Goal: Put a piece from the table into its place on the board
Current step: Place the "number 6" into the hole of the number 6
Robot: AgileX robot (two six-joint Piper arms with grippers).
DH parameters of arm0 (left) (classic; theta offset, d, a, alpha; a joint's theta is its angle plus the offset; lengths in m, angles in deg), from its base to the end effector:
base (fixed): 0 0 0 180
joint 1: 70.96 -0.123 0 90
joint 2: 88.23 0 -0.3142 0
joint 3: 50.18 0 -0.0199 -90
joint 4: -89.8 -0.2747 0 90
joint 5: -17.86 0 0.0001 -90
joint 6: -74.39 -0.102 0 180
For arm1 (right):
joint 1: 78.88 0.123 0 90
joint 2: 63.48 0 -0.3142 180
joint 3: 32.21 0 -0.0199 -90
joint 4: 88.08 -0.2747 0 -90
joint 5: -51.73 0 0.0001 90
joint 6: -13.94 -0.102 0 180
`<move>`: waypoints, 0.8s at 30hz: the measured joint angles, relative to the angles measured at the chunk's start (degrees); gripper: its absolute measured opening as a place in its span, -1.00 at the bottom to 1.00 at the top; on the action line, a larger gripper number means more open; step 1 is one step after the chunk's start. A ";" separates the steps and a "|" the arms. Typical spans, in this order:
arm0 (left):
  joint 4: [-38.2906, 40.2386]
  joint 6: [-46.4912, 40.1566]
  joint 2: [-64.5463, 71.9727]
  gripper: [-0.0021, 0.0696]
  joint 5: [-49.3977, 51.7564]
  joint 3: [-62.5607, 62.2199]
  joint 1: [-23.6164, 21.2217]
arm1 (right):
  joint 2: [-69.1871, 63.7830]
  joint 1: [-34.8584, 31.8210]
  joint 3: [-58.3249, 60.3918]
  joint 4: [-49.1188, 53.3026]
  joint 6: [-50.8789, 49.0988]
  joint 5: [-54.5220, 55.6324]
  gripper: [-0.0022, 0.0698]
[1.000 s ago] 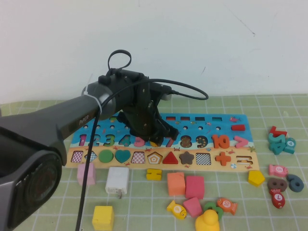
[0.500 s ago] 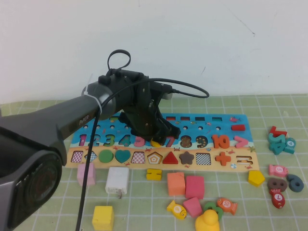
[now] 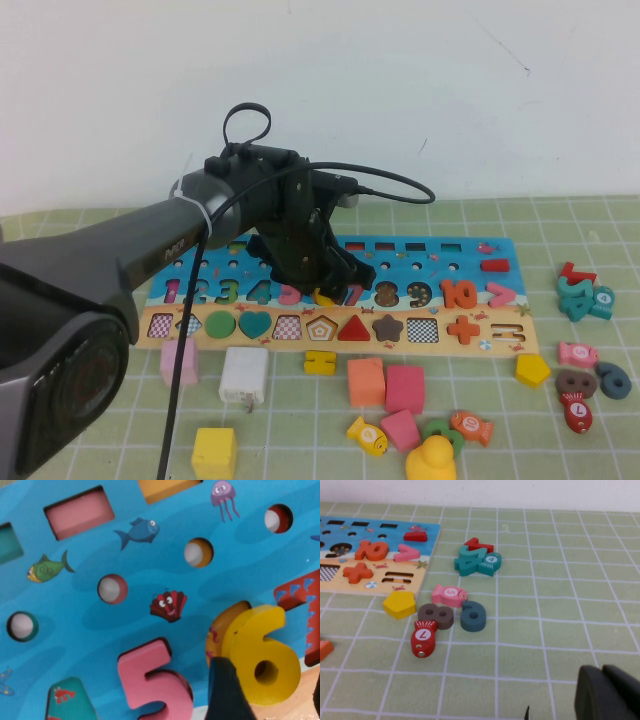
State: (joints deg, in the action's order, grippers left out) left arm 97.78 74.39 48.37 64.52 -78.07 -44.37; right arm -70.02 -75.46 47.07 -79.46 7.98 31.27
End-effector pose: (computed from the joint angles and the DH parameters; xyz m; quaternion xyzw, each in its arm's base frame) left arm 0.4760 -0.2498 0.1775 0.1892 0.9567 -0.1070 0.1934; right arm 0.0584 -0.0019 0.1704 -0.0229 0.7985 -0.0141 0.6013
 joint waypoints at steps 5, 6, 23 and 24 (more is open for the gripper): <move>-1.29 0.75 0.00 -0.06 0.00 0.00 0.00 | 0.00 0.00 0.00 0.00 0.00 0.00 -0.94; -2.11 1.51 0.00 -0.08 0.11 0.00 0.00 | 0.00 0.00 0.00 0.00 0.00 0.00 -0.94; -4.61 3.12 -3.96 -0.13 -0.43 0.00 0.00 | 0.00 0.00 0.00 0.00 0.00 0.00 -0.94; -4.85 3.01 -4.84 -0.13 -0.72 0.00 0.00 | 0.00 0.00 0.00 0.00 0.00 0.00 -0.94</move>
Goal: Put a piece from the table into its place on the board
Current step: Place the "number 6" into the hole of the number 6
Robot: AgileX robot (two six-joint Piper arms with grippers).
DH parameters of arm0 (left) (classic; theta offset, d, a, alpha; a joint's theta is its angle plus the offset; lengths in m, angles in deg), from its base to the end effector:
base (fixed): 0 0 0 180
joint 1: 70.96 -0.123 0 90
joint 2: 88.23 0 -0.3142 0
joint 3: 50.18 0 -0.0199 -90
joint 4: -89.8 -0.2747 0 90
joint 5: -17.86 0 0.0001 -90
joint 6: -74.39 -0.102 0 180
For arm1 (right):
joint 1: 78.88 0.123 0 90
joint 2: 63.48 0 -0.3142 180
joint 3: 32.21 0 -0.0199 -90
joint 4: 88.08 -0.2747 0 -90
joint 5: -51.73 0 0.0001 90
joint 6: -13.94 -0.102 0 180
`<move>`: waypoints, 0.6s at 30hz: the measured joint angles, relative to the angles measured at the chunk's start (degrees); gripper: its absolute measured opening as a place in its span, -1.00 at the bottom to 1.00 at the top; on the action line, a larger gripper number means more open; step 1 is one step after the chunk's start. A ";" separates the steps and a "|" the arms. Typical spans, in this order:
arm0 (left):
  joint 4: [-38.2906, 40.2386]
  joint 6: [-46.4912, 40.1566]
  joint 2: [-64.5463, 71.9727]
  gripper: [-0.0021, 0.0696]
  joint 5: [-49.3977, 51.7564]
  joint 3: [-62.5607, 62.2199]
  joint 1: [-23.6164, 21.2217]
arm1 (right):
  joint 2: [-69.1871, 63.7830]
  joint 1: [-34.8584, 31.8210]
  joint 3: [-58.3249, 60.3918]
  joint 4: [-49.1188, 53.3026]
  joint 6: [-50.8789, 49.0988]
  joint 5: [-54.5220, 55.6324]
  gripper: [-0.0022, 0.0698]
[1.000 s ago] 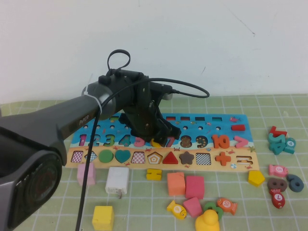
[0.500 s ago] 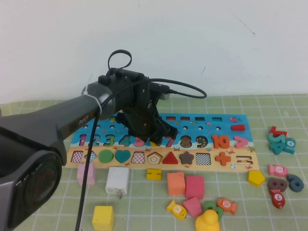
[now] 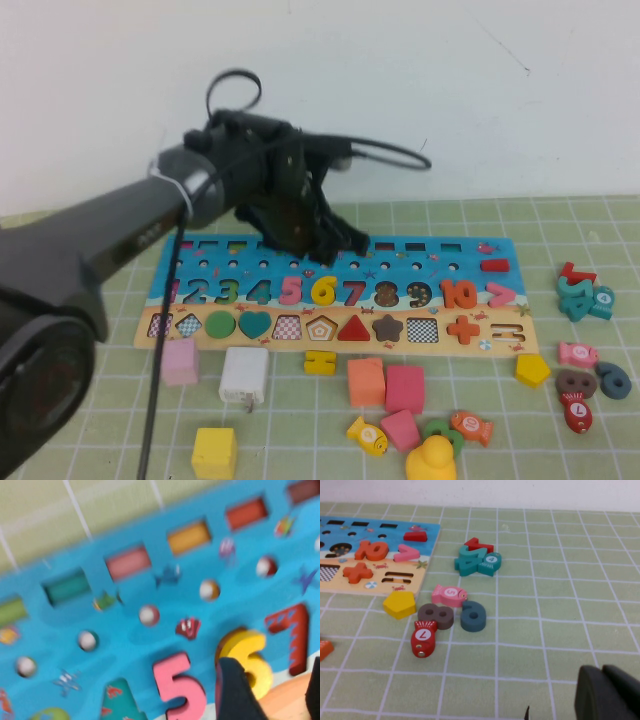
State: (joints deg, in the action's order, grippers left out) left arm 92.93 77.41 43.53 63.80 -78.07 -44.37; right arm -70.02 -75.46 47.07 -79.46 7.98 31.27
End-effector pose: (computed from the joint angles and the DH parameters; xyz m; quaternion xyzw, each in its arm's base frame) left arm 0.4739 -0.2417 0.2227 0.1842 0.9475 -0.0896 0.2456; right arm 0.0584 -0.0019 0.1704 -0.0229 0.7985 -0.0141 0.6013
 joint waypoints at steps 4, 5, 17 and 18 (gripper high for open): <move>-0.51 0.00 -2.03 -0.27 -1.07 -0.09 0.00 | 0.00 0.00 0.00 0.00 0.00 0.00 -0.94; -0.51 0.00 -2.13 -0.32 -1.16 -0.13 0.00 | 0.00 0.00 0.00 0.00 0.00 0.00 -0.94; 10.43 -6.43 2.94 -0.93 -4.76 -0.13 0.00 | 0.00 0.00 0.00 0.00 0.00 0.00 -0.94; 11.11 -6.76 3.46 -0.93 -5.07 -0.13 0.00 | 0.00 0.00 0.00 0.00 0.00 0.00 -0.94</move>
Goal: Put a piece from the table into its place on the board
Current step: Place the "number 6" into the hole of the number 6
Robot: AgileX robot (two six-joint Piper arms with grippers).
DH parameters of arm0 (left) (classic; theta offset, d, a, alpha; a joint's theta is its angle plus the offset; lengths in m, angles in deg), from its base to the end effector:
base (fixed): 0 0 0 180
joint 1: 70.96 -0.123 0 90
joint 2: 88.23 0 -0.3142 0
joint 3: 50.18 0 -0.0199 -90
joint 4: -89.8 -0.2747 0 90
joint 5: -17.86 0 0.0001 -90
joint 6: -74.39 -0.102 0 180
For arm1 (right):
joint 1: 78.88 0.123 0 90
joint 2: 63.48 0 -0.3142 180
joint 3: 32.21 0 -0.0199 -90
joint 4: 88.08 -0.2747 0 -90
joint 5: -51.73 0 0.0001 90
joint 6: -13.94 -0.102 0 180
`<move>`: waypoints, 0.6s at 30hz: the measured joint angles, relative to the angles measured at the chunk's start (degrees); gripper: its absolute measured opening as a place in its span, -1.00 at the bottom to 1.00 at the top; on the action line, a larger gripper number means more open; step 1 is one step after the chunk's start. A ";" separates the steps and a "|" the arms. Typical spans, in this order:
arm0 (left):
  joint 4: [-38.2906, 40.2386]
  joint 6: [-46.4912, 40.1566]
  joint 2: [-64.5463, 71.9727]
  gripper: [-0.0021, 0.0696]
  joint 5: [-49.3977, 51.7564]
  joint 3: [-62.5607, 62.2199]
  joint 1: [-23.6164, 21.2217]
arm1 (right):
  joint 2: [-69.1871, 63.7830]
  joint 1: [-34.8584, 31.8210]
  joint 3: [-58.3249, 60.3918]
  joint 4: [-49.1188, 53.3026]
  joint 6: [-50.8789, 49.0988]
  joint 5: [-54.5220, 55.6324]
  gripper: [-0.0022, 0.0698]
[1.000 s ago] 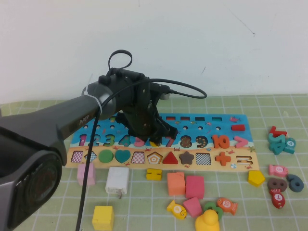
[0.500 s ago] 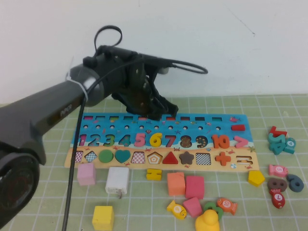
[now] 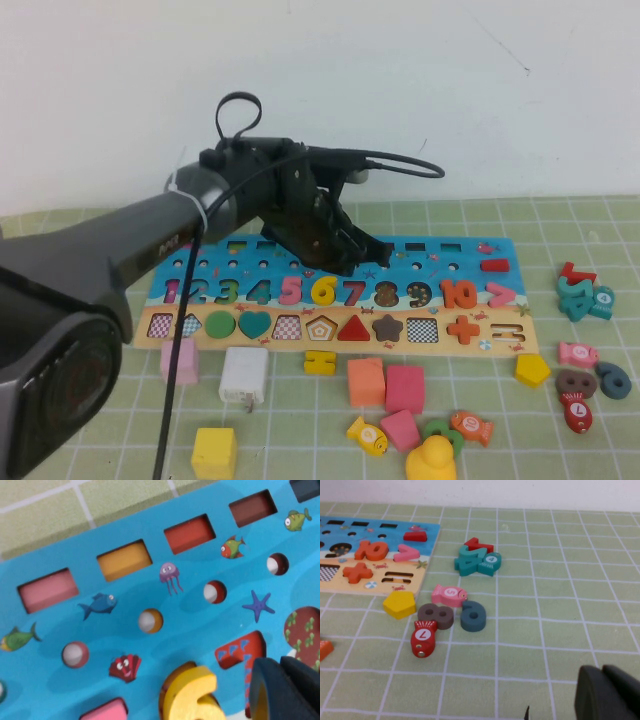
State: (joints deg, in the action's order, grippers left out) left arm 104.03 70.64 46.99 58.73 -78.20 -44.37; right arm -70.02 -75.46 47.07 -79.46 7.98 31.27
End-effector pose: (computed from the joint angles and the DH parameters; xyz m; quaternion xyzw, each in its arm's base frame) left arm 0.4807 -0.2590 0.1974 0.1843 0.9385 -0.1557 0.2470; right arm 0.0584 -0.0019 0.1704 -0.0229 0.7985 -0.0141 0.6013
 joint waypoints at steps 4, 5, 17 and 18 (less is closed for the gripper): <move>0.96 -0.82 0.84 -0.94 -1.15 0.00 0.00 | 0.00 0.00 0.00 0.00 0.00 0.00 -0.94; 1.07 -0.92 1.12 -0.94 -1.49 0.00 0.00 | 0.00 0.00 0.00 0.00 0.00 0.00 -0.94; -2.04 -1.40 2.32 -0.94 -1.92 0.00 0.00 | 0.00 0.00 0.00 0.00 0.00 0.00 -0.94; -2.49 -1.40 2.32 -0.94 -1.92 0.00 0.00 | 0.00 0.00 0.00 0.00 0.00 0.00 -0.94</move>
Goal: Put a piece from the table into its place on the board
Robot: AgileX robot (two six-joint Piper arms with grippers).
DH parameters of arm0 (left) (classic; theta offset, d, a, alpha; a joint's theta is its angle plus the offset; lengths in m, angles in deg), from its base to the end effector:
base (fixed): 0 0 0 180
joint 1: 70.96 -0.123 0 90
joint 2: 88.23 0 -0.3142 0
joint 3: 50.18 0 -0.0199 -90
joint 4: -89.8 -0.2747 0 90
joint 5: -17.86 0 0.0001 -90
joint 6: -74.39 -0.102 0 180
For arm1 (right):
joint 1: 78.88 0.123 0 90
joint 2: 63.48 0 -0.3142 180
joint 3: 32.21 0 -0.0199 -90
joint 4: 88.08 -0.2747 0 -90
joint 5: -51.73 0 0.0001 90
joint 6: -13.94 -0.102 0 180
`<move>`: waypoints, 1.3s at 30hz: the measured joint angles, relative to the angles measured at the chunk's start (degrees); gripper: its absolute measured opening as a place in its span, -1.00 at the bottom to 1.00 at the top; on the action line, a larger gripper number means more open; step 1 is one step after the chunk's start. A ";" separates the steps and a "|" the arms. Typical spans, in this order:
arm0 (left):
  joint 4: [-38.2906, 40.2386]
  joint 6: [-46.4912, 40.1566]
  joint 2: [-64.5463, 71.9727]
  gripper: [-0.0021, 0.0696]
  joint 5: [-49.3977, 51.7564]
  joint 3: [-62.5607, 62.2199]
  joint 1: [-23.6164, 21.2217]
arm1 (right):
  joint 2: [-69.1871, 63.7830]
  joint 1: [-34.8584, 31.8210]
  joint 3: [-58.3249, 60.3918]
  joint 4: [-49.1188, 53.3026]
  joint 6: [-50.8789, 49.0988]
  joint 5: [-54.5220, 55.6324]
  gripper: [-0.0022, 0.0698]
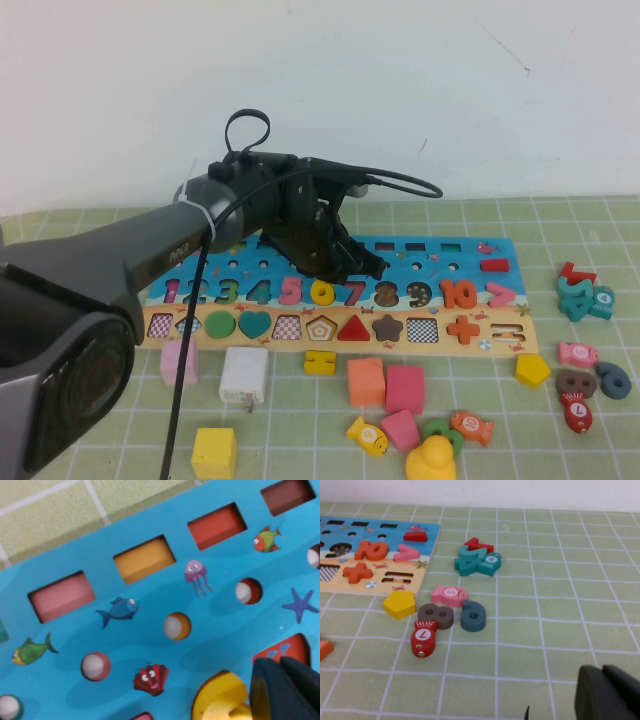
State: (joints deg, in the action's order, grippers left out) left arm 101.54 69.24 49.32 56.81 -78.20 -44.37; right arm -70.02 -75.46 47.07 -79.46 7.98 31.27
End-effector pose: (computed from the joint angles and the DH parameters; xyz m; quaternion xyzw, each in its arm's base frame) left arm 0.4869 -0.2583 0.1763 0.2050 0.9370 -0.1323 0.2499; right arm 0.0584 -0.0019 0.1704 -0.0229 0.7985 -0.0141 0.6013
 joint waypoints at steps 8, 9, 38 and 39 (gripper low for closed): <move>-1.25 -0.13 0.09 -0.94 0.10 0.00 0.00 | 0.00 0.00 0.00 0.00 0.00 0.00 -0.94; -1.25 -0.13 0.09 -0.94 0.10 0.00 0.00 | 0.00 0.00 0.00 0.00 0.00 0.00 -0.94; -0.83 -9.76 -58.82 -0.94 -16.25 49.94 0.00 | 0.00 0.00 0.00 0.00 0.00 0.00 -0.94; -0.83 -9.75 -61.11 -0.94 -16.25 52.27 0.00 | 0.00 0.00 0.00 0.00 0.00 0.00 -0.94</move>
State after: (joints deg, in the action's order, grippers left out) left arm 100.71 59.50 -11.80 40.55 -25.93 -44.37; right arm -70.02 -75.46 47.07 -79.46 7.98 31.27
